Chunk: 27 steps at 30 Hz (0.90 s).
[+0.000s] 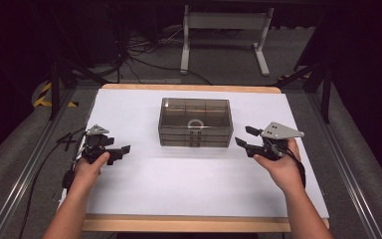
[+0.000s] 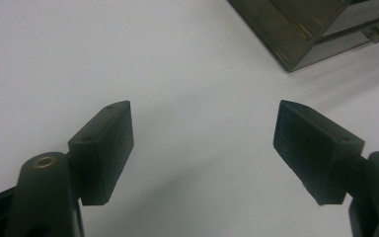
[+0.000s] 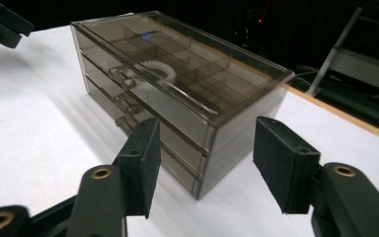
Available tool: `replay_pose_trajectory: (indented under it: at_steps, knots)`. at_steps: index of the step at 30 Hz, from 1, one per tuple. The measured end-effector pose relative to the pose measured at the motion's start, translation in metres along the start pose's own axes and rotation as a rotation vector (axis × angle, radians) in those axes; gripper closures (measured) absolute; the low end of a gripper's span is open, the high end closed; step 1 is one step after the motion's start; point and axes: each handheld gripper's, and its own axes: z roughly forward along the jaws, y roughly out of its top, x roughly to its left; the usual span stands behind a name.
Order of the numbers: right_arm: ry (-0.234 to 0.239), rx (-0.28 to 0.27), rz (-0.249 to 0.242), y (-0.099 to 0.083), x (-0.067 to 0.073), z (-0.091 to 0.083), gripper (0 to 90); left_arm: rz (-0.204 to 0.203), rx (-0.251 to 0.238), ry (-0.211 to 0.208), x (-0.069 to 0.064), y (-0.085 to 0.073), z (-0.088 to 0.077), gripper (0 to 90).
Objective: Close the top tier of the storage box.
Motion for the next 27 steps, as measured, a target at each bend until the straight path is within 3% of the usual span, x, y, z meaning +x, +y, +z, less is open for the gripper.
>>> replay_pose_trajectory:
  at_steps: [11, 19, 27]
  knots:
    - [-0.020, 0.036, 0.032, -0.017, -0.022, -0.006, 36.9, -0.005, 0.004, -0.006, 0.003, -0.001, -0.001, 24.2]
    - [0.044, 0.074, 0.026, -0.037, -0.039, -0.005, 34.5, -0.012, 0.005, -0.011, 0.004, -0.001, -0.001, 24.1]
    - [0.024, 0.103, 0.045, -0.056, -0.049, -0.007, 33.8, -0.007, 0.009, -0.007, 0.005, -0.001, 0.000, 24.1]
